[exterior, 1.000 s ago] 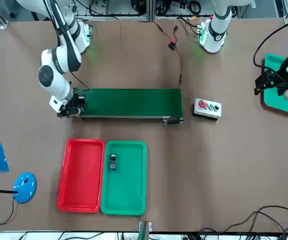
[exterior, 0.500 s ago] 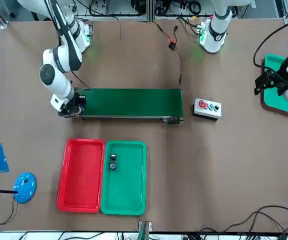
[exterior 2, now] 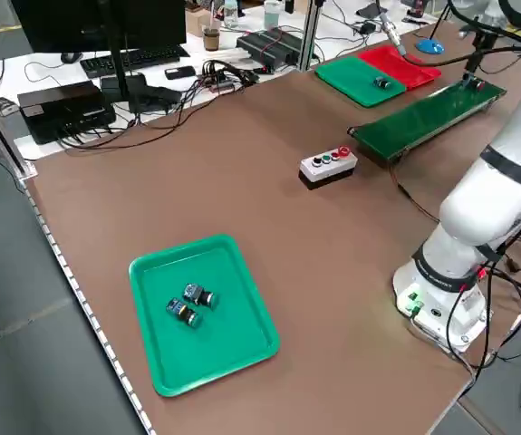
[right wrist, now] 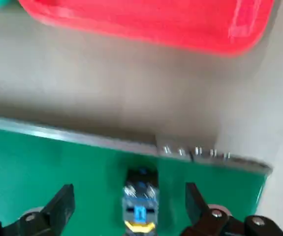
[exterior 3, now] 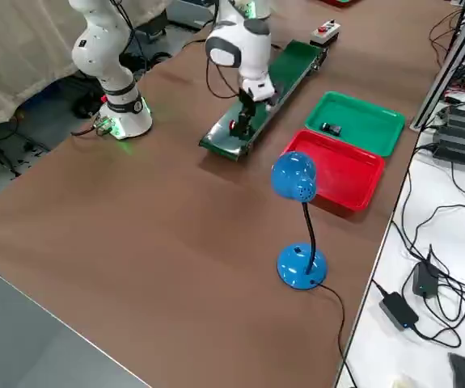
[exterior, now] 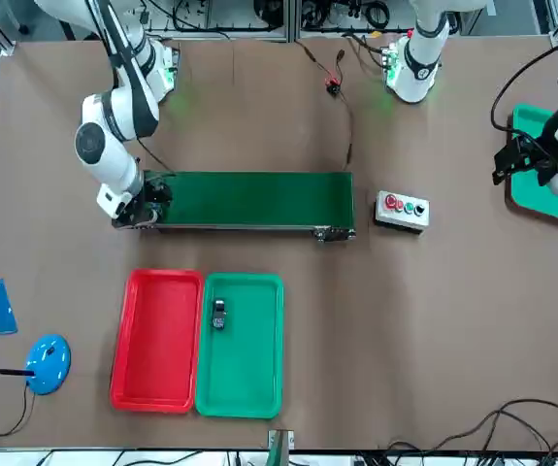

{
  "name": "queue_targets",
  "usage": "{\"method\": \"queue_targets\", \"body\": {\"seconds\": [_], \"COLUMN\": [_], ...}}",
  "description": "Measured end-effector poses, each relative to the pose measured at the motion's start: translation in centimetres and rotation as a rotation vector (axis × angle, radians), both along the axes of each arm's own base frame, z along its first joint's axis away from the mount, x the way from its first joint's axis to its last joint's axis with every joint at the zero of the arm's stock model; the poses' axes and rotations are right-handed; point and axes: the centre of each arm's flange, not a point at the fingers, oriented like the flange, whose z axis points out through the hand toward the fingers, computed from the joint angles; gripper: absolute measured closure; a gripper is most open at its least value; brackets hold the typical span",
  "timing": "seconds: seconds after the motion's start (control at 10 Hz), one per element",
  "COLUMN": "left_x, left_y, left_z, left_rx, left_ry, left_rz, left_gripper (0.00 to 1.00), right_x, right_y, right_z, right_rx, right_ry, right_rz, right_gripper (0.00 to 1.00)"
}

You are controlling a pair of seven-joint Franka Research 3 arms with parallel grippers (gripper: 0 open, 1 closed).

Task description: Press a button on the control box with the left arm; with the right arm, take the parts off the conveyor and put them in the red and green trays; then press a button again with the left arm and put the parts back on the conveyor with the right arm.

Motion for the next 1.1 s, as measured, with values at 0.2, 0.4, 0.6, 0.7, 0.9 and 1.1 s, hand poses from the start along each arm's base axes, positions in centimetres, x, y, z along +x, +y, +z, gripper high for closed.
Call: {"method": "queue_targets", "body": {"seconds": [0.2, 0.4, 0.6, 0.7, 0.9, 1.1], "left_x": [0.0, 0.0, 0.0, 0.0, 0.0, 0.0], "left_y": [0.0, 0.0, 0.0, 0.0, 0.0, 0.1], "left_z": [0.0, 0.0, 0.0, 0.0, 0.0, 0.0], "left_rx": [0.000, 0.000, 0.000, 0.000, 0.000, 0.000], "left_ry": [0.000, 0.000, -0.001, -0.001, -0.001, -0.001], "left_rz": [0.000, 0.000, 0.000, 0.000, 0.000, 0.001], "left_gripper": [0.00, 0.00, 0.00, 0.00, 0.00, 0.00], "right_x": [4.0, 8.4, 11.9, 13.1, 14.7, 15.8], "right_y": [3.8, 8.9, 13.6, 15.3, 17.5, 18.1], "right_z": [4.5, 5.1, 1.9, 0.0, -2.9, -3.6], "right_rx": [0.030, 0.050, 0.055, 0.056, 0.060, 0.067], "right_ry": [-0.105, -0.152, -0.157, -0.158, -0.160, -0.175], "right_rz": [-0.003, -0.127, -0.248, -0.303, -0.397, -0.416], "right_gripper": [0.01, 0.01, 0.01, 0.01, 0.01, 0.01]}}
